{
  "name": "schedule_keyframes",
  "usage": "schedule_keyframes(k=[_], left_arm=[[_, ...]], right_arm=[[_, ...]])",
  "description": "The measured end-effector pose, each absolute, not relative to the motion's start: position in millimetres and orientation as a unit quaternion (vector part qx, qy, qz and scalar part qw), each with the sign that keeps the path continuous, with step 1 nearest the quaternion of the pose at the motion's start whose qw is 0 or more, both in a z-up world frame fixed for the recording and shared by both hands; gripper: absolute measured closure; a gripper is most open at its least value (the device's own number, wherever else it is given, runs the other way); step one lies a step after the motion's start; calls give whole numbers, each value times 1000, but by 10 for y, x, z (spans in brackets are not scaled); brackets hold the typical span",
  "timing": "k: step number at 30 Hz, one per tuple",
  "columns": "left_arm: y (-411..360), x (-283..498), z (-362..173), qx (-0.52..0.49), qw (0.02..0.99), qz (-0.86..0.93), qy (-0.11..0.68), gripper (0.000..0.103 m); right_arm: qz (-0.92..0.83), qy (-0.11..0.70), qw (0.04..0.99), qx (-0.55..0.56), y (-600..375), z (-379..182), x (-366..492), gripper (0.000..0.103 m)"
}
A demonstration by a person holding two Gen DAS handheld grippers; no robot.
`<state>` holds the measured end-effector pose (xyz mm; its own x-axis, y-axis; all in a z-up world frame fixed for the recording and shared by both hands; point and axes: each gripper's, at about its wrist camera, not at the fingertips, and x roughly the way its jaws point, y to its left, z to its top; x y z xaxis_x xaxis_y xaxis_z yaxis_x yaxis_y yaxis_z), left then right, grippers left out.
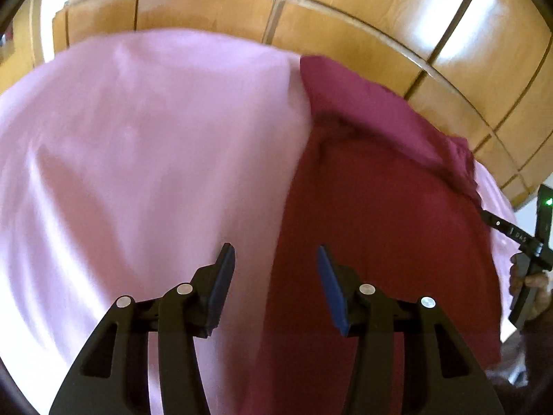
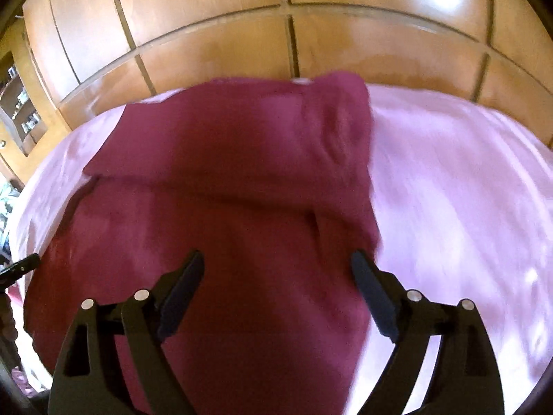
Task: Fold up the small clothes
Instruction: 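Grasp the garment hem with the left tool while the right tool grasps the hem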
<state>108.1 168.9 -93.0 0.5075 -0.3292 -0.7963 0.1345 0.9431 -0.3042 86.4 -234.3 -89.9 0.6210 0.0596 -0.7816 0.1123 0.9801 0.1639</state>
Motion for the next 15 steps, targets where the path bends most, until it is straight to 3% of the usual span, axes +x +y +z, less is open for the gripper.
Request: schedule_keyframes(k=[4,5,10,11,12,13,15], left_arm=[[1692,710,-989,-104,854,-151,487,54],[1676,653,-995,-103,853,-153,488,54],[1614,451,-1038,-75,858,-145,487,86],[1598,453,-1027,-72,859,-144,486,93],[1599,444,-1007,-72,861,-143,483,94],[1622,426,-976,-73,863,-142,480,95],[1622,423,-908,-82,864,-149,474,96]], right_arm=[[14,474,869,141,-2368,-1034,365,17],[26,484,862,149,-2342,-1086,197,22],[56,501,851,145,-2170,-1144,-304,50],[59,505,850,140,-2146,-1143,-380,63],[60,507,849,138,-2153,-1135,-412,83],[63,507,848,141,-2168,-1114,-447,95],[63,494,856,140,-2196,-996,-499,95]])
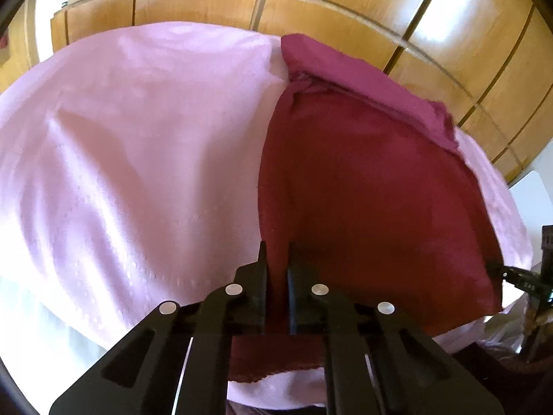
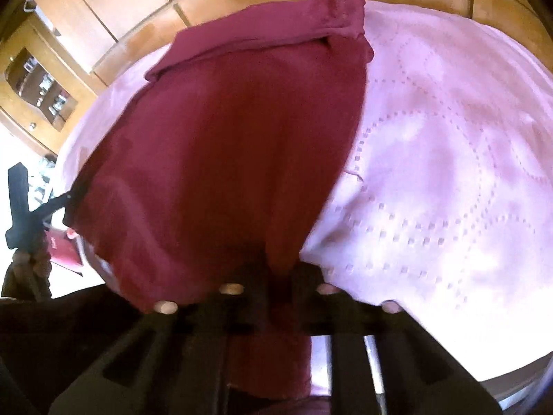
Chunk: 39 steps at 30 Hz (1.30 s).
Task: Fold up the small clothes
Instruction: 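Grasp the garment hem with the left tool while the right tool grasps the hem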
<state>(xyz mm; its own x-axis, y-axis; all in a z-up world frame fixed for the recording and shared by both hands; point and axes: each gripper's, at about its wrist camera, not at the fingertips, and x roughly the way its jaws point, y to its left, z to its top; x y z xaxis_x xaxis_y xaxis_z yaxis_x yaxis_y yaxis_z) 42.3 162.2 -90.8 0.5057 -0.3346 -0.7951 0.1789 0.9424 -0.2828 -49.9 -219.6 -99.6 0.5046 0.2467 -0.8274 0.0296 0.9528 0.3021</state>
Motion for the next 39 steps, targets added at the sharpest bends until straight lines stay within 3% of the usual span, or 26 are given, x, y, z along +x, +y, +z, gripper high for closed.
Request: schedule_keyframes(k=[5,11,14,16,19,33,36,39], left_arm=[[1755,146,-773,-107,861,-172,467,96],[1620,18,-1083,-71,837,-169,516,96],[1618,37,-1021,-75,837,-178,512,96],[1653,38,-1019,-87,836,-184,510,96],[1696,32,-1054,-96,833,-181,515,95],[1391,-132,-753,40,883,-106,455,94],[1342,-152,-713,57,887,-105,446,100],[1295,-173,-682,59,888,-107,443,103]], right_arm=[[62,481,865,133,-2438,-761,-656,96],[53,522,838,151,-2542,-1120,-746,95],[62,517,834,185,-2597,-1155,-748,85],[79,517,831,190,-2601,-1148,-782,67],[97,522,829,178,-2539,-1135,-821,52],[101,542,821,149,-2330,-1169,-699,52],[99,547,819,143,-2311,-1171,-690,61],[105,554,814,139,-2273,-1166,-705,63]])
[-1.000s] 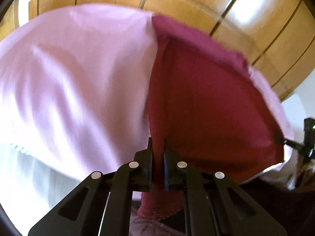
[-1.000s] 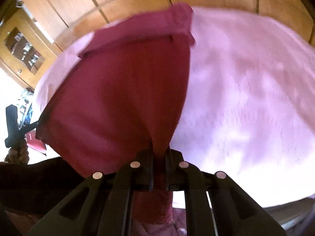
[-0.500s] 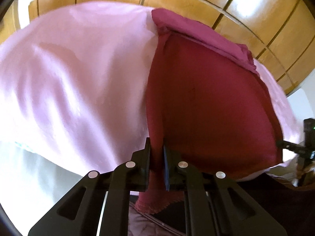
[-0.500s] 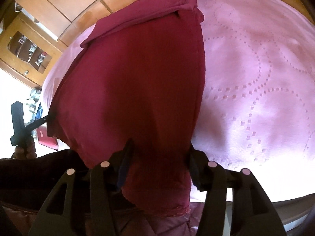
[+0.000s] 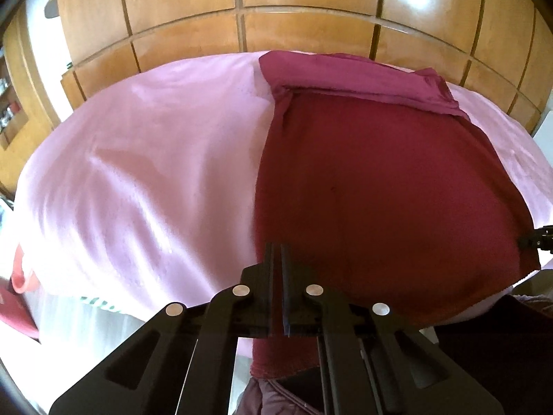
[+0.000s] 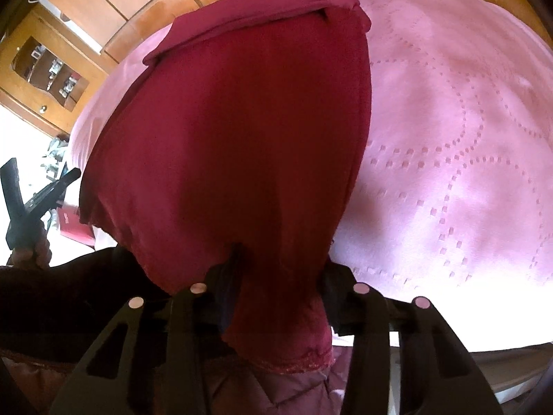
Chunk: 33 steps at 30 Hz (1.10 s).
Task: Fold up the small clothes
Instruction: 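Grasp the garment hem with the left tool while the right tool grasps the hem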
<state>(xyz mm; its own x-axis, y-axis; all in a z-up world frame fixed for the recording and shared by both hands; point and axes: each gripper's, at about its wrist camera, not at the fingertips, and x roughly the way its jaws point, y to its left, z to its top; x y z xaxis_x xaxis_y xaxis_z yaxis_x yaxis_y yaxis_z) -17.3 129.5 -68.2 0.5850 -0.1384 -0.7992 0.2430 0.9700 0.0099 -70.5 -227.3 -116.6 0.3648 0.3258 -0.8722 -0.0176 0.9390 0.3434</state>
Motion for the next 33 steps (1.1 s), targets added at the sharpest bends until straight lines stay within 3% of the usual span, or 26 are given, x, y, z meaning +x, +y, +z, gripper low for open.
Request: schedule_keyframes(k=[10,24,32,33], left_arm=[[1367,-150,-692,17,882,-111,458,103],[1715,409,-205,-203,857,-192,433,103],[1610,774,-106,-154,857,-203,447,103],[1643,732,-165,-145,852,-205,459,97]], right_arm=[[125,552,814,129,-2229,-1114,-702,91],[224,431,820,302,-2458,-580,-274,92],[196,432,832,288,-2611,-550,68,92],[193,432,833,287,-2633,-567,43,92]])
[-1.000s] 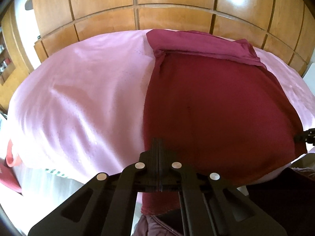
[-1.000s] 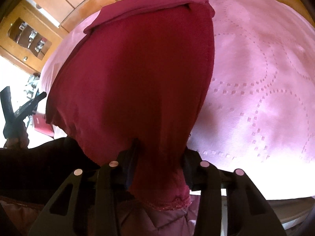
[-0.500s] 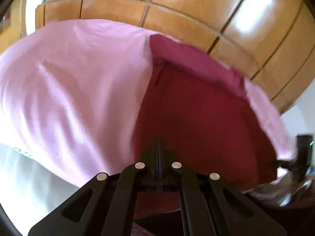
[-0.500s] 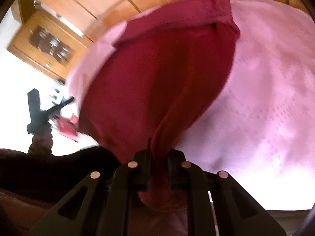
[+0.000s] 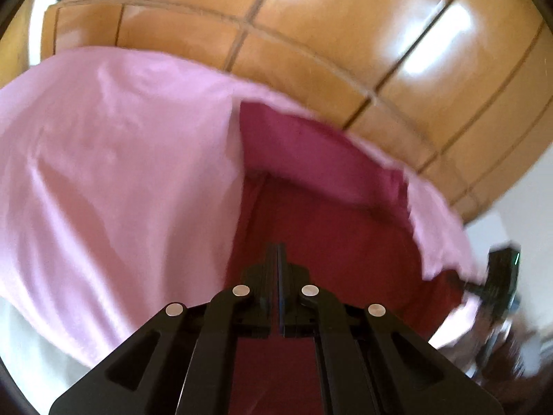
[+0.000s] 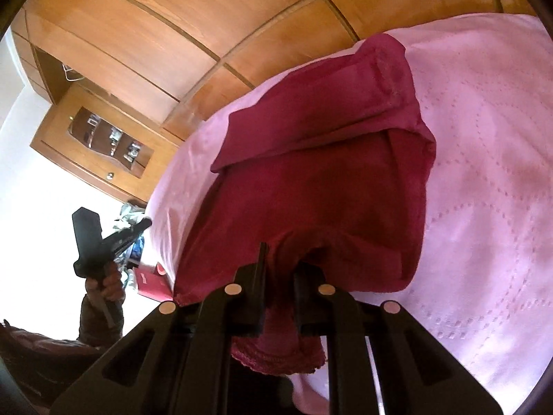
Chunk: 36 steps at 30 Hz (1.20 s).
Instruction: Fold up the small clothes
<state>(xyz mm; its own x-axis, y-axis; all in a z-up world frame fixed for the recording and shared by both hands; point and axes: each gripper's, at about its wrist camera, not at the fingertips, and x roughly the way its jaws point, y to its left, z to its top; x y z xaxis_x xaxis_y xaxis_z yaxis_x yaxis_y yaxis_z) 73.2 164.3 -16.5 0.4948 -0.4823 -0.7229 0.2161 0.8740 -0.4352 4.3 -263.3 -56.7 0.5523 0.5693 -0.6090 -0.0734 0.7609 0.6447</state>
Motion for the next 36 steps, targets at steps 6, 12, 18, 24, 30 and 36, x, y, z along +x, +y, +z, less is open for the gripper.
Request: schedule_keyframes(k=[6,12,18,24,30,36], left_arm=[[1947,168,-665,-174,808,-207,523,58],[1922,-133,-1062,-181,763,-225,578,58],[1718,-165,-949,-161,773,-269,551,97],[1745,214,-459,-244,794,-310,462,99],[1516,943,-106,-267,813,-319,407,99],[1509,1865,-208,-306,810,-246,437,81]], right_arm=[[178,431,833,297,-2666,-664,-83,92],[175,437,837,279,-2601,-601,-104,92],[177,446,837,264,-2597,-589,-223,92],[178,403,842,312,-2765,-443,-51,92],[132,389,841,351,-3076,-500,541,92],[94,393,835,374,-3360,-624,1027,58]])
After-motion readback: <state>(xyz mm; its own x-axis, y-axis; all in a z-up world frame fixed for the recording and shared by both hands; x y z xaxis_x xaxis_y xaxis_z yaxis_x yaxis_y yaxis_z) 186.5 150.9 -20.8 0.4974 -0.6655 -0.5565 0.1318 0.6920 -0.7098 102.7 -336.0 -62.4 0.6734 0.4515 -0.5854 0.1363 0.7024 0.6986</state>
